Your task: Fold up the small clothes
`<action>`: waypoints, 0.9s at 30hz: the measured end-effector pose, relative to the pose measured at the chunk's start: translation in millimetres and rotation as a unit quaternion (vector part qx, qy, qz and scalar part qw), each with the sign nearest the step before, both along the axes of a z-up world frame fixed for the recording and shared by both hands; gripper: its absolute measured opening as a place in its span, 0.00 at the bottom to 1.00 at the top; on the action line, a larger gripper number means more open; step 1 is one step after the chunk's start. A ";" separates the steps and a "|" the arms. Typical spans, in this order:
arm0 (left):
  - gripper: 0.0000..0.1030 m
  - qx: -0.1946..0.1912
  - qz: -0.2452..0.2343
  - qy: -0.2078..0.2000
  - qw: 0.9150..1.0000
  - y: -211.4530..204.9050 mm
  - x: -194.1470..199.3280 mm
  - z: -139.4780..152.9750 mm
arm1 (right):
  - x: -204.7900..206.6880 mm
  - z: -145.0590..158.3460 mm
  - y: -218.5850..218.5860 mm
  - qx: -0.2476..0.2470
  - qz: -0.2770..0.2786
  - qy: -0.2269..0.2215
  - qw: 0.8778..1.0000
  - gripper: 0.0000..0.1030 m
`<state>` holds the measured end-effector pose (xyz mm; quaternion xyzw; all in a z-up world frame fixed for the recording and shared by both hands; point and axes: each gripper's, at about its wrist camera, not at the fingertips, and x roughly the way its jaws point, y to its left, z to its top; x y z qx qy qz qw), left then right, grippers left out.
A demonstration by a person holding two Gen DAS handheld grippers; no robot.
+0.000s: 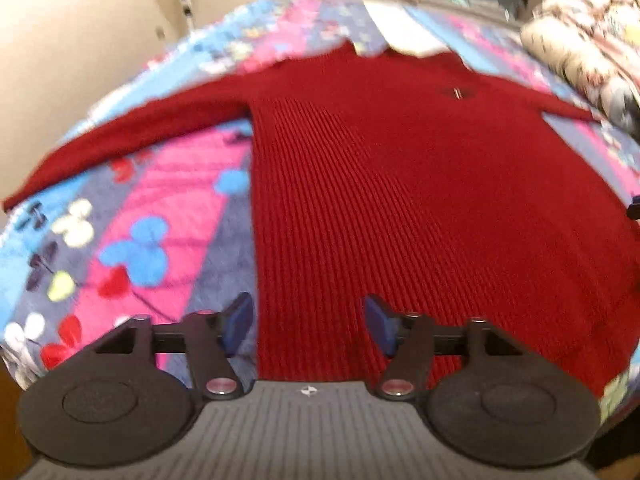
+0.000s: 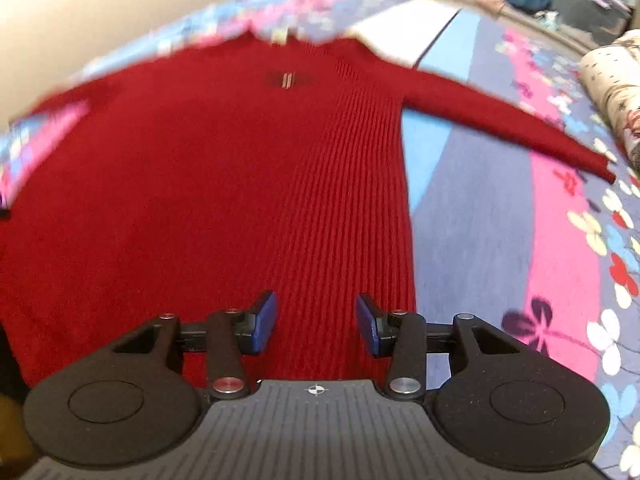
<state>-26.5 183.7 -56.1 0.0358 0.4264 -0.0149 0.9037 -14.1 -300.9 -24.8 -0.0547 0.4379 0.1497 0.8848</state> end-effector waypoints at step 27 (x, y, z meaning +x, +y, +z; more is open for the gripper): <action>0.82 0.018 0.083 -0.131 0.988 -1.4 -5.6 38.4 | 31.2 18.5 -2.1 0.042 -0.130 -0.062 0.989 0.47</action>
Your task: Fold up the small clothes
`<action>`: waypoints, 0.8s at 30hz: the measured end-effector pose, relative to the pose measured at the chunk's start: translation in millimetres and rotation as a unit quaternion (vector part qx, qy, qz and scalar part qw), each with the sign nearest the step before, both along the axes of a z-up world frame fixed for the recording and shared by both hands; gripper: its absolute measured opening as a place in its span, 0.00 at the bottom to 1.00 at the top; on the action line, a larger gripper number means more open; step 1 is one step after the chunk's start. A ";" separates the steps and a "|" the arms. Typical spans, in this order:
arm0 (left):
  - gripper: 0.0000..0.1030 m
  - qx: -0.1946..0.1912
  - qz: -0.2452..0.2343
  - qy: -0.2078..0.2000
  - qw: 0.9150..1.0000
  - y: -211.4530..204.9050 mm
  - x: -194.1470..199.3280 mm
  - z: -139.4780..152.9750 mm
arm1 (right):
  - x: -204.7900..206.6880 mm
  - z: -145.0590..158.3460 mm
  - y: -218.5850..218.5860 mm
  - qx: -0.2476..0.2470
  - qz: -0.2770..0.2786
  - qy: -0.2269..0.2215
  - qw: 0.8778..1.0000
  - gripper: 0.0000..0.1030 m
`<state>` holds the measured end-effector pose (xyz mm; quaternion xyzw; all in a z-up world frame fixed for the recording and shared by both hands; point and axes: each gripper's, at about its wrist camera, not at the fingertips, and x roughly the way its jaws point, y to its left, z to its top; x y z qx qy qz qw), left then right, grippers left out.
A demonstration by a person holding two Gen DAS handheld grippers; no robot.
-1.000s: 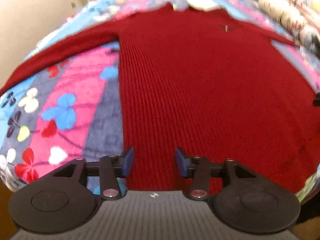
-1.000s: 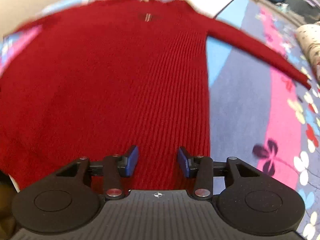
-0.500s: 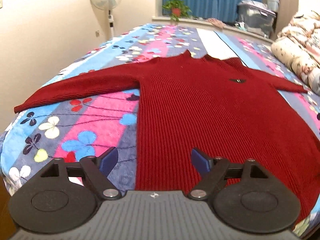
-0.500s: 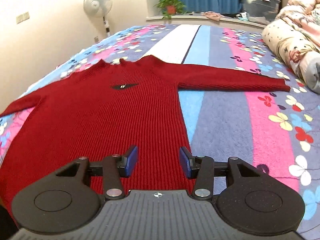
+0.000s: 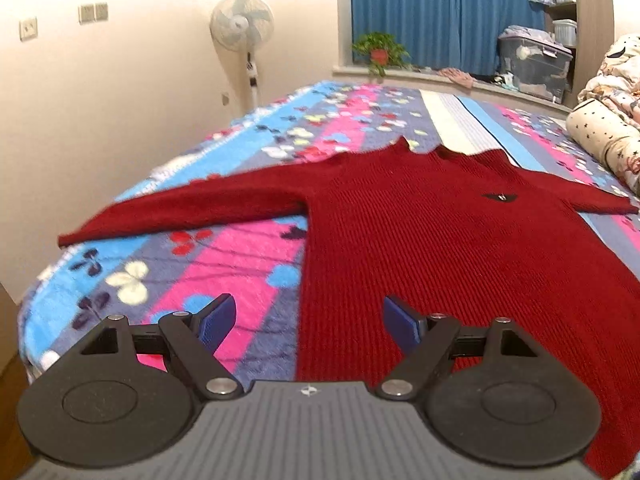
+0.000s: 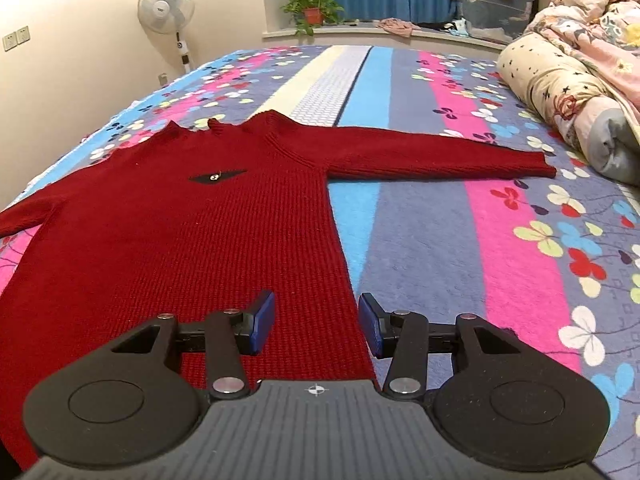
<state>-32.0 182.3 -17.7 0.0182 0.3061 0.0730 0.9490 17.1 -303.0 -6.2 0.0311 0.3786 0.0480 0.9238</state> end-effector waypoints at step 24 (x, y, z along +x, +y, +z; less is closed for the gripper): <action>0.73 0.059 -0.019 -0.081 0.995 20.1 74.7 67.8 | 6.0 -3.0 2.9 -0.004 -0.005 0.008 1.000 0.51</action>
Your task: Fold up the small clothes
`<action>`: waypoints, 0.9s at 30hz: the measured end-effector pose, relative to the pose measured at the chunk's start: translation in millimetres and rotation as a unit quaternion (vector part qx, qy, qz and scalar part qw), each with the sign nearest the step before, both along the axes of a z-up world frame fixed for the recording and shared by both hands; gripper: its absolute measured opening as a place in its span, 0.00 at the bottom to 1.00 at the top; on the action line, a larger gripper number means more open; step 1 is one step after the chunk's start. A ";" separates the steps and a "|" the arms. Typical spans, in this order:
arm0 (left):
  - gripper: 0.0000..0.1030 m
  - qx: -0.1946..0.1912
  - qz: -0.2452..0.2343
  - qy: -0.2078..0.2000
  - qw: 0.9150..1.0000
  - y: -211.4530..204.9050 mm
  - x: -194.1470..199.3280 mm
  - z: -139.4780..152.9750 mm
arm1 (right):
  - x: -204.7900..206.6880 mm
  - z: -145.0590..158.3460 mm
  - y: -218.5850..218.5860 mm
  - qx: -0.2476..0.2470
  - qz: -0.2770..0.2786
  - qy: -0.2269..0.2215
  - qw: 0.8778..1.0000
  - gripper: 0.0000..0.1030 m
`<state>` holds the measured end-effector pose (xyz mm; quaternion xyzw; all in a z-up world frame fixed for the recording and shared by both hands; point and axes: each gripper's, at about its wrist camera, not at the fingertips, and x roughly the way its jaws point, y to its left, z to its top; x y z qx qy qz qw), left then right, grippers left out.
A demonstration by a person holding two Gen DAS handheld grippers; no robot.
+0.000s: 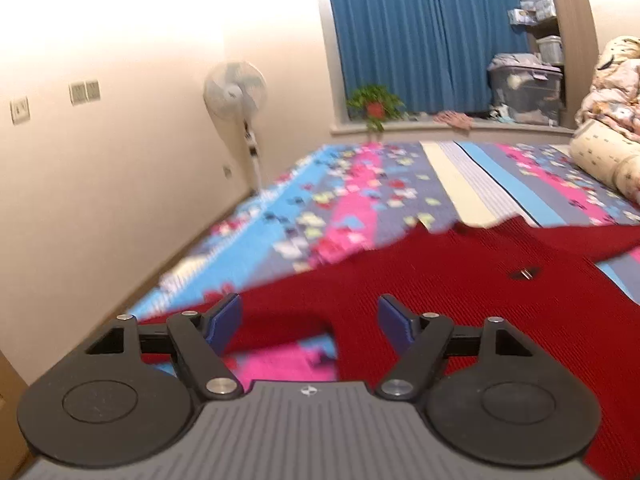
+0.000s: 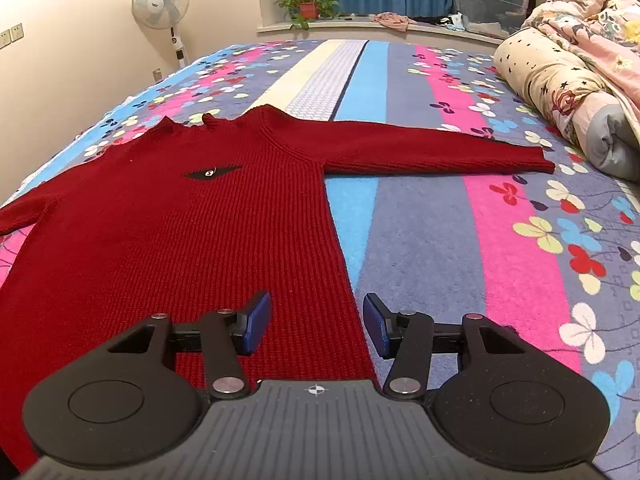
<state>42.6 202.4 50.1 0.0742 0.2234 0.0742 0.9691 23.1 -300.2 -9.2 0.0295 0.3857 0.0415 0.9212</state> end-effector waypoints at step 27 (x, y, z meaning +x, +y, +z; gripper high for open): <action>0.40 -0.099 0.140 0.106 0.980 106.3 114.8 -73.1 | 31.7 -14.5 19.1 -0.016 -0.002 0.004 1.000 0.25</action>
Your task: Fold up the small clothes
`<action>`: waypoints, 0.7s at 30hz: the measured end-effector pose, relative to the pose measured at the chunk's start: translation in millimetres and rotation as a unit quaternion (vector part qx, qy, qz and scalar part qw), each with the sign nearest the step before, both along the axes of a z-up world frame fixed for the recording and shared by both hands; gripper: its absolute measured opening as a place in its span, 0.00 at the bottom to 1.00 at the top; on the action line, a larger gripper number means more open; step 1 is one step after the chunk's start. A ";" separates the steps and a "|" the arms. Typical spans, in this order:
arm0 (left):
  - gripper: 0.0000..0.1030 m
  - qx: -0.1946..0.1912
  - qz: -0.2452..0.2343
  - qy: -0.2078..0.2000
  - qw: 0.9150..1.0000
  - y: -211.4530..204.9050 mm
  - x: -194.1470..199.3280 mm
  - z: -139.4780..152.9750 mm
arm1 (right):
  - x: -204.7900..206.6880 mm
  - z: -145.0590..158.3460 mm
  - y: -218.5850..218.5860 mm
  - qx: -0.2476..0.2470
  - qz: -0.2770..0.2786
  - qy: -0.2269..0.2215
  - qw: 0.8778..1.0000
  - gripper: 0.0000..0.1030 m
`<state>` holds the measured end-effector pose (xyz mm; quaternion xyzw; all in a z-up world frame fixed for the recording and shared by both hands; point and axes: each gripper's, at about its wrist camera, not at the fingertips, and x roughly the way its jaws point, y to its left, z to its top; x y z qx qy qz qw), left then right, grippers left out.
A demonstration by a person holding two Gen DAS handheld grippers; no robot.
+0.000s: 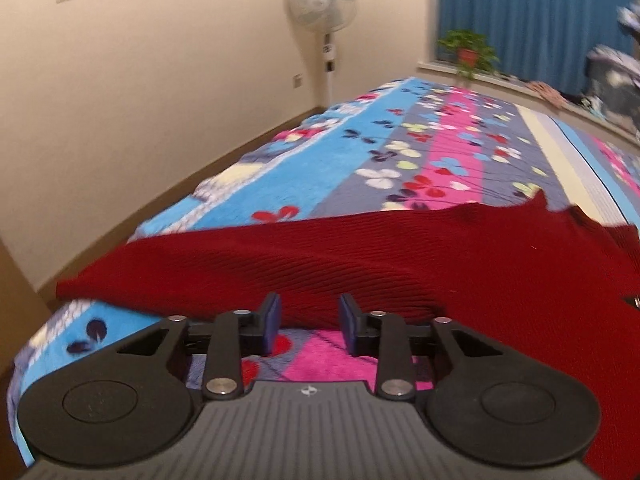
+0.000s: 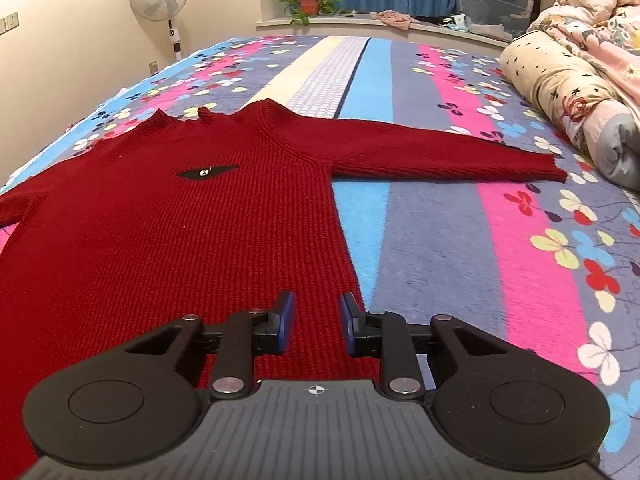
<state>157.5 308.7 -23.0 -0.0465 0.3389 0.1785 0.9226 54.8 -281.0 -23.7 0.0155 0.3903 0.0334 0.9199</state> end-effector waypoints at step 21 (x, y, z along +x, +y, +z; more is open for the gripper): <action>0.75 -0.239 0.247 -0.022 0.939 139.7 0.8 -53.9 | 17.2 -37.3 24.9 -0.081 0.063 0.097 0.990 0.31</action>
